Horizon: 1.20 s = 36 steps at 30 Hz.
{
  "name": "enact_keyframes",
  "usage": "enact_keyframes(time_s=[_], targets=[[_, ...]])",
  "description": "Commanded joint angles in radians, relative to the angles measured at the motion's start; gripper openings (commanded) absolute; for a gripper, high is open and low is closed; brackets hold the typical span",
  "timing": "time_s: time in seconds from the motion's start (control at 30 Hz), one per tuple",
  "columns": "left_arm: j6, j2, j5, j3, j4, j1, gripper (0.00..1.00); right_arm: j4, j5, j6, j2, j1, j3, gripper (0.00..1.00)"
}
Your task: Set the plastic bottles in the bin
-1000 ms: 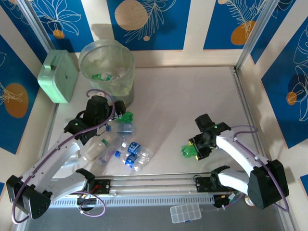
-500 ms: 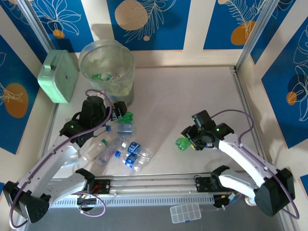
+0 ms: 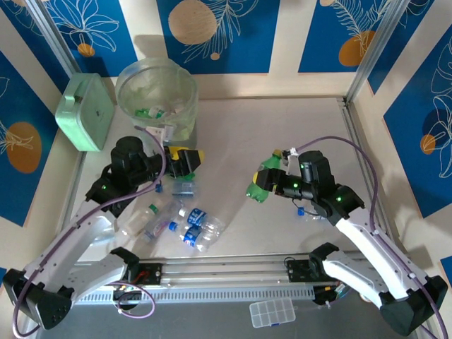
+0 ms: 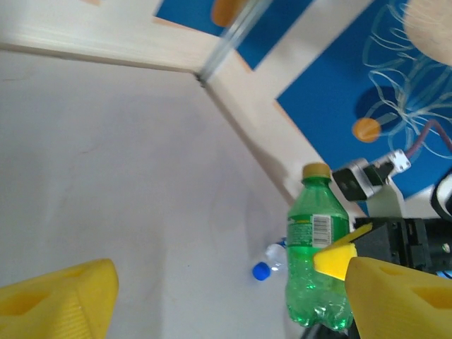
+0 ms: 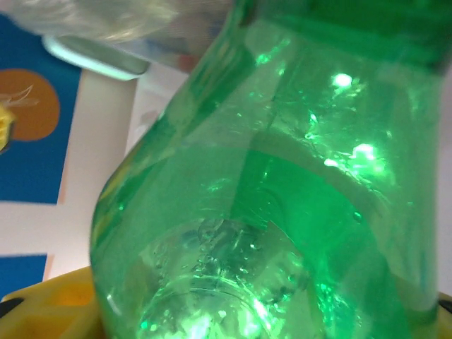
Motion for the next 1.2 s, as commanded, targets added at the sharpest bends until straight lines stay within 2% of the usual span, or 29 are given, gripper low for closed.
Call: enact_keyframes(time_s=[0.0, 0.1, 0.17, 0.23, 0.3, 0.4, 0.5, 0.57, 0.6, 0.77, 0.83, 0.9, 0.97, 1.17], targets=[[-0.021, 0.048, 0.191, 0.052, 0.15, 0.001, 0.83, 0.05, -0.074, -0.2, -0.014, 0.025, 0.054, 0.31], [-0.002, 0.115, 0.275, 0.111, 0.171, -0.005, 0.83, 0.024, -0.048, -0.308, 0.012, 0.057, 0.099, 0.3], [0.039, 0.157, 0.328, 0.16, 0.164, -0.02, 0.82, 0.017, 0.014, -0.38, 0.016, 0.108, 0.115, 0.29], [0.105, 0.194, 0.325, 0.214, 0.106, -0.043, 0.82, 0.022, 0.05, -0.426, 0.017, 0.139, 0.122, 0.29], [0.169, 0.221, 0.277, 0.255, 0.05, -0.062, 0.82, 0.015, 0.029, -0.464, 0.031, 0.152, 0.136, 0.29], [0.19, 0.271, 0.297, 0.291, 0.071, -0.072, 0.82, 0.019, -0.008, -0.506, 0.062, 0.16, 0.153, 0.29], [0.161, 0.331, 0.36, 0.329, 0.138, -0.073, 0.81, 0.075, -0.059, -0.558, 0.091, 0.153, 0.15, 0.28], [0.138, 0.365, 0.389, 0.342, 0.188, -0.072, 0.81, 0.114, -0.108, -0.596, 0.121, 0.136, 0.157, 0.17], [0.131, 0.377, 0.399, 0.344, 0.208, -0.073, 0.8, 0.126, -0.122, -0.608, 0.136, 0.128, 0.165, 0.15], [0.093, 0.428, 0.456, 0.322, 0.312, -0.075, 0.77, 0.222, -0.205, -0.689, 0.196, 0.102, 0.158, 0.15], [0.033, 0.438, 0.493, 0.277, 0.444, -0.075, 0.76, 0.248, -0.266, -0.705, 0.211, 0.095, 0.153, 0.15], [-0.052, 0.453, 0.552, 0.232, 0.607, -0.077, 0.73, 0.245, -0.312, -0.706, 0.232, 0.087, 0.166, 0.15], [-0.107, 0.472, 0.588, 0.212, 0.699, -0.078, 0.69, 0.248, -0.362, -0.704, 0.244, 0.077, 0.17, 0.13], [-0.082, 0.489, 0.595, 0.22, 0.67, -0.08, 0.48, 0.242, -0.446, -0.698, 0.249, 0.076, 0.172, 0.08]])
